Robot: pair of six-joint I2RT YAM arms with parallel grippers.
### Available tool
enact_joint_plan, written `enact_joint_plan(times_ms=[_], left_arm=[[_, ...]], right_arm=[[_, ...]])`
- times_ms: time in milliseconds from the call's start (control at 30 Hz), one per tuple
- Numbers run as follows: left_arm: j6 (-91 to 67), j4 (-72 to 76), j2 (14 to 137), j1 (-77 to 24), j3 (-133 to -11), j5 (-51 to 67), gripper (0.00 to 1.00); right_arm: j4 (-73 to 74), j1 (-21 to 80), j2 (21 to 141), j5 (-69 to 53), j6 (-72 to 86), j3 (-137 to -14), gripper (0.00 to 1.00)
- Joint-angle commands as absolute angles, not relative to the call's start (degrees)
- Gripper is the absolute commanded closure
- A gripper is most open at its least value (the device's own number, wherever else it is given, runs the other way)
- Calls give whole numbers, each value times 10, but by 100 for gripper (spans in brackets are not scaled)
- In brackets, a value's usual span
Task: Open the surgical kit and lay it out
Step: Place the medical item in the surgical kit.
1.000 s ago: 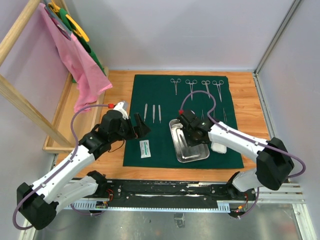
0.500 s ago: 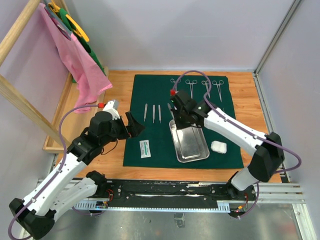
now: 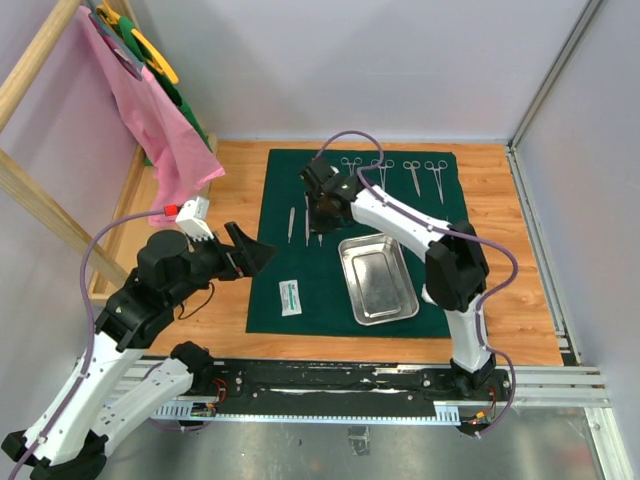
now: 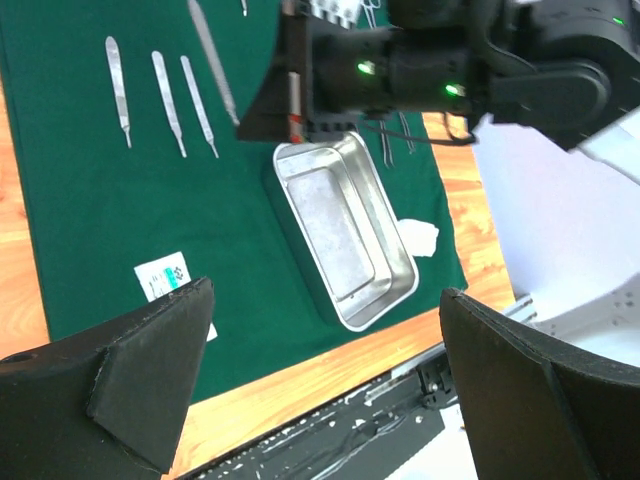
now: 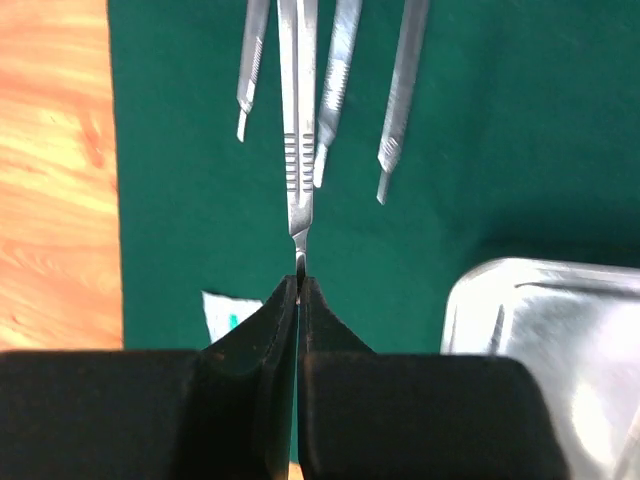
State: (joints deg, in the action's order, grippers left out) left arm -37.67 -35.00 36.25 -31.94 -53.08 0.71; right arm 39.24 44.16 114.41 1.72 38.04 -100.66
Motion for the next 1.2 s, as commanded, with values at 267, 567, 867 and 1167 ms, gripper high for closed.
enact_joint_plan(times_ms=[267,567,867,1167], left_arm=[[-394,-406,312,-315,-552,38,1],[-389,-420,298,-315,-552,42,1],[-374,-435,296,-315,-560,41,1],[-366,-437,297,-315,-559,43,1]], right_arm=[[395,488,1321,31,496,-1189,99],[381,497,1362,54,527,-1207,99],[370,500,1407,55,549,-1246,99],[361,503,1426,52,558,-1255,99]])
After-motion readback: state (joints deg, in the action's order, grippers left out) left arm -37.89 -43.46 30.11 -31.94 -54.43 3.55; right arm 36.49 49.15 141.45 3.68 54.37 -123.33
